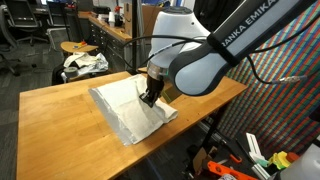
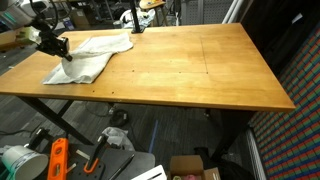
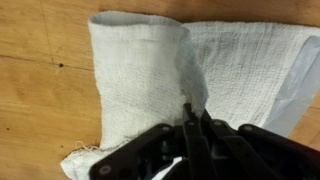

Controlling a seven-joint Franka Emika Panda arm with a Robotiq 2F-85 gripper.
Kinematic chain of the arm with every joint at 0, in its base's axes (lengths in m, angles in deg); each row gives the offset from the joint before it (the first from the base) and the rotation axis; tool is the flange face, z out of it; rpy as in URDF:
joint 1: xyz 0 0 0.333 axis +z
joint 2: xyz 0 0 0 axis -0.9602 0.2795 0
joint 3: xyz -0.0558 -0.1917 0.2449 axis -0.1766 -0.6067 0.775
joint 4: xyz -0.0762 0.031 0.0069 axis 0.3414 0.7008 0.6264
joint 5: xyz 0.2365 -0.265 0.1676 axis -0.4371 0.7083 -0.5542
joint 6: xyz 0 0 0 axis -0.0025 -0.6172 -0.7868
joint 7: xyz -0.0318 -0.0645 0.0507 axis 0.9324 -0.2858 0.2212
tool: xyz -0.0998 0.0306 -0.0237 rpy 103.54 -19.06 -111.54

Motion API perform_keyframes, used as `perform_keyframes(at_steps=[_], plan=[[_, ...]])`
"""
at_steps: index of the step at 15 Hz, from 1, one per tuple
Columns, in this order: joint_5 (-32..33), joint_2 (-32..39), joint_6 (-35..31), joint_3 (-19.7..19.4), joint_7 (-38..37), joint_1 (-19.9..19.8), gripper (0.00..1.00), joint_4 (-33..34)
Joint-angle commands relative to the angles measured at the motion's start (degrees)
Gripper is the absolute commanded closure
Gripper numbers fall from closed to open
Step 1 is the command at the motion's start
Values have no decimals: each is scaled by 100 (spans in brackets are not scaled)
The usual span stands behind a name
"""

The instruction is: Fold the cloth

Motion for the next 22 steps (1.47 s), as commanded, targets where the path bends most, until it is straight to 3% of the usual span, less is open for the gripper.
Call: perform_keyframes(at_steps=[1, 8, 10, 11, 19, 22], plan=[[230, -237, -159, 138, -396, 44, 92, -176], [388, -186, -190, 424, -727, 33, 91, -209], [426, -120, -63, 446, -734, -6, 66, -136], [516, -88, -2, 441, -787, -40, 65, -102], [1098, 387, 580, 396, -1116, -150, 5, 116], [965, 586, 694, 405, -1018, -116, 0, 139]])
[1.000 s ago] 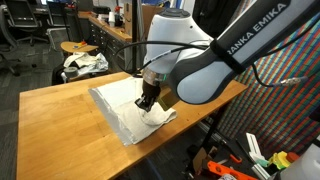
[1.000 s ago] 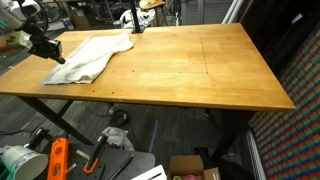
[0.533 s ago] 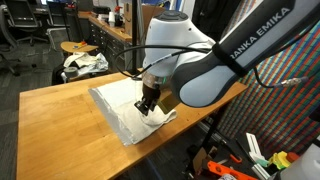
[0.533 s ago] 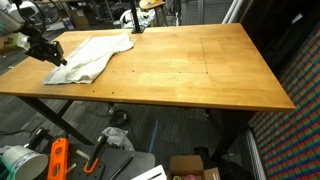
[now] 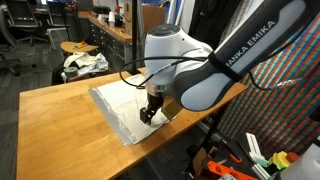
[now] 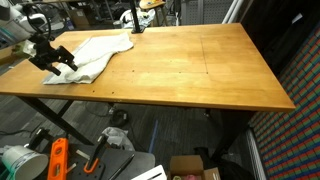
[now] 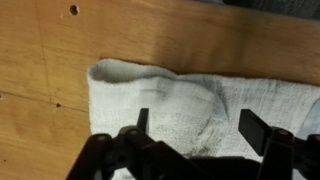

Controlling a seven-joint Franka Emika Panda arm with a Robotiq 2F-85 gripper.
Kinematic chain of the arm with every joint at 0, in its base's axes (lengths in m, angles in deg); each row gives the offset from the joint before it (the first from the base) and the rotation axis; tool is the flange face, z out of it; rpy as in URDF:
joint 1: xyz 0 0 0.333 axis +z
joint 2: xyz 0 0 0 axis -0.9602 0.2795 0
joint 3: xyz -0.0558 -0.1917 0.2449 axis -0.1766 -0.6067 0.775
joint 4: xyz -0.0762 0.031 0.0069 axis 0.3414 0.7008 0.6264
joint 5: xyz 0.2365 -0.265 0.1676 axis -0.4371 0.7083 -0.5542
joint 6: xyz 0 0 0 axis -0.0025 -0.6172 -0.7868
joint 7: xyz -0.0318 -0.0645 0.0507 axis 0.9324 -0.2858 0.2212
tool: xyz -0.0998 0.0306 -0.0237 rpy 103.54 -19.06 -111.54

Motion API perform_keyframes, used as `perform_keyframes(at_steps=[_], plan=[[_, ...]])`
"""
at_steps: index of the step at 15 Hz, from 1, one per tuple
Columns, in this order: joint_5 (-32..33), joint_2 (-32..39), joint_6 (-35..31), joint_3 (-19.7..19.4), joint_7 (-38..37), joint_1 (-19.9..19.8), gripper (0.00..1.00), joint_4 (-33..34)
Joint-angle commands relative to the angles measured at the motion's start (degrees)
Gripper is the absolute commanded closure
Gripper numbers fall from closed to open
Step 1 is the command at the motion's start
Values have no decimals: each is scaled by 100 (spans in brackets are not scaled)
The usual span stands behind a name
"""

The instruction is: Fold the cloth

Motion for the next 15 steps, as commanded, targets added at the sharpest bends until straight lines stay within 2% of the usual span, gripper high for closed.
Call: perform_keyframes(at_steps=[1, 2, 3, 5, 12, 14, 15], plan=[[10, 276, 184, 15, -29, 19, 0, 193], [38, 353, 137, 4, -58, 13, 0, 214], [52, 402, 84, -6, -66, 7, 25, 230], [29, 483, 12, -17, -34, -7, 27, 268], [35, 612, -41, -65, -43, -31, 82, 452], [28, 609, -15, -80, -31, -37, 96, 481], [26, 600, -13, -93, -30, -41, 99, 490]])
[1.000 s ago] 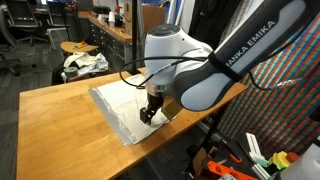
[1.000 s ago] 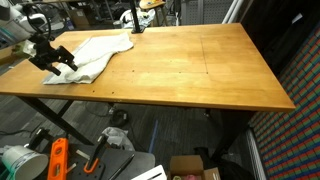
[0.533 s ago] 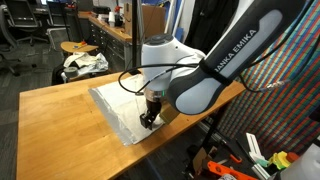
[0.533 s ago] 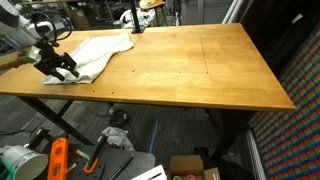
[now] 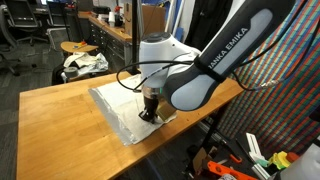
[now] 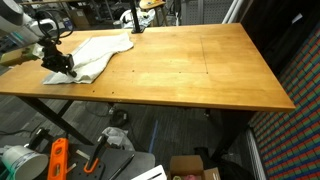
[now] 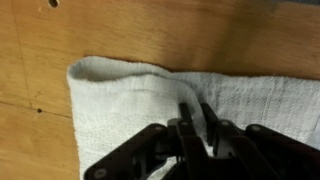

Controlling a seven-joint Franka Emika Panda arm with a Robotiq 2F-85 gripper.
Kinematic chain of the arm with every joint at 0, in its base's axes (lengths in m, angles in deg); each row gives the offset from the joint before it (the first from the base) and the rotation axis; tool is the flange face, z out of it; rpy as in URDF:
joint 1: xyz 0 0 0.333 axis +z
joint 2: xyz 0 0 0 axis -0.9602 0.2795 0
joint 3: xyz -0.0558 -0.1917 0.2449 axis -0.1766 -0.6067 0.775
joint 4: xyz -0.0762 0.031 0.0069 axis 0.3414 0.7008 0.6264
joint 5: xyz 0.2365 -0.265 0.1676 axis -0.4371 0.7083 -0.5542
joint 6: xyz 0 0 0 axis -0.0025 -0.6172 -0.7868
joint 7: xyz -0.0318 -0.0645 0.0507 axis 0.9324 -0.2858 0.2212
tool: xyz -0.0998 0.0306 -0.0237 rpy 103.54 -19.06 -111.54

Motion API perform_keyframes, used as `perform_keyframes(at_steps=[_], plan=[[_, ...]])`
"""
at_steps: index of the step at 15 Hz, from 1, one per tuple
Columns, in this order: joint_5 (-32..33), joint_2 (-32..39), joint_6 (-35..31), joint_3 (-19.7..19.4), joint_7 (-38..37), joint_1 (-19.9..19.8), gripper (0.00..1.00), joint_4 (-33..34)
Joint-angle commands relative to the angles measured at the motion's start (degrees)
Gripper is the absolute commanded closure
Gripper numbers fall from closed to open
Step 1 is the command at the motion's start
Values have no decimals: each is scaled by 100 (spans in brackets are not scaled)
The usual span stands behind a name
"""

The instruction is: Fold the cloth

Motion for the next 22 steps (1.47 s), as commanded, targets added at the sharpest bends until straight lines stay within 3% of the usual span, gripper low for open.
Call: perform_keyframes(at_steps=[1, 12, 22], plan=[[16, 22, -49, -48, -22, -32, 100, 115], [-504, -629, -276, 194, 127, 55, 98, -217], [-362, -812, -549, 390, -57, 194, 98, -569]])
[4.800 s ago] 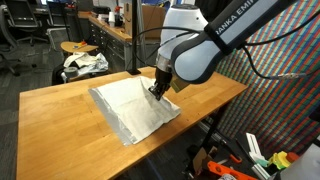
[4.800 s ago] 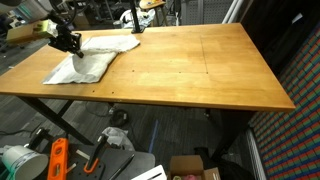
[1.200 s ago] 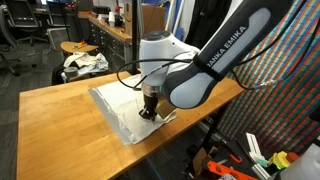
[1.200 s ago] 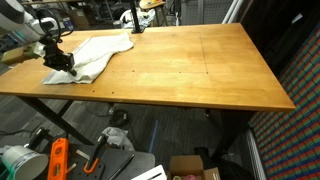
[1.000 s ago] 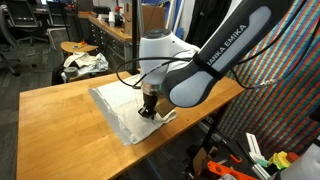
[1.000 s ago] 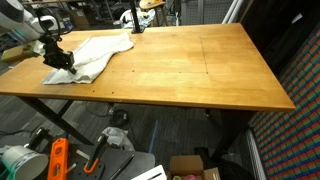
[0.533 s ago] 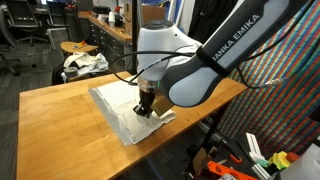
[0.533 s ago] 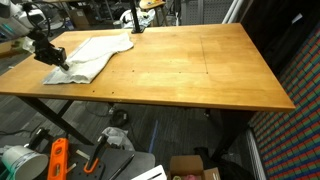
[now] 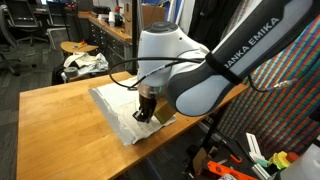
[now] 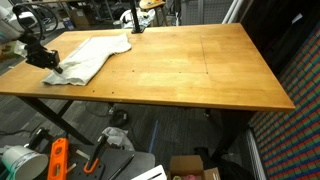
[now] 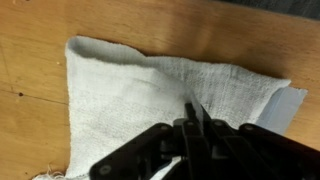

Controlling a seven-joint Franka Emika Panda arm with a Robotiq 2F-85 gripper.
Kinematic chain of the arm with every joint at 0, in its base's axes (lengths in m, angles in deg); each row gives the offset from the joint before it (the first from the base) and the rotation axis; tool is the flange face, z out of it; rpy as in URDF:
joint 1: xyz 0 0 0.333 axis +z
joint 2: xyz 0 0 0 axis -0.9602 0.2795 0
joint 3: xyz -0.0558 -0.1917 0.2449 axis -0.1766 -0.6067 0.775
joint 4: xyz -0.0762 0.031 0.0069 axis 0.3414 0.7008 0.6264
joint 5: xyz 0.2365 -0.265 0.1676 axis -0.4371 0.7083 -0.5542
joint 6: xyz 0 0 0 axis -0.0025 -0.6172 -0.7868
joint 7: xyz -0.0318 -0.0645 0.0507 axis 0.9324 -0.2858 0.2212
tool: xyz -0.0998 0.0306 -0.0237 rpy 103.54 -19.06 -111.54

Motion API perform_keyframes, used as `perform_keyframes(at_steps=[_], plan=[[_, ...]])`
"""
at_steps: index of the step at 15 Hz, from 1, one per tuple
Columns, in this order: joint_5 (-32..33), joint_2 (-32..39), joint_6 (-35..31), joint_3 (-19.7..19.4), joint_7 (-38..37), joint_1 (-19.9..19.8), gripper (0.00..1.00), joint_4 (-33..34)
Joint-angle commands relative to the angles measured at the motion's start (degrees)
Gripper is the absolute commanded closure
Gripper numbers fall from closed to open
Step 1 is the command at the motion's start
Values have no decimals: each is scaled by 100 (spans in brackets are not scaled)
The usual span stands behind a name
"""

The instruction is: Fold the cloth

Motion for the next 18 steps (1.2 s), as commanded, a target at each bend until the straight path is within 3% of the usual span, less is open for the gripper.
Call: perform_keyframes(at_steps=[1, 11, 14, 17, 18], plan=[[90, -220, -248, 73, -156, 58, 98, -206], [1009, 28, -238, -302, -920, -309, 98, 429], [1001, 197, -24, -424, -787, -400, 98, 578], [335, 439, 678, -413, 59, -408, 98, 592], [90, 465, 862, -727, 385, -80, 98, 537]])
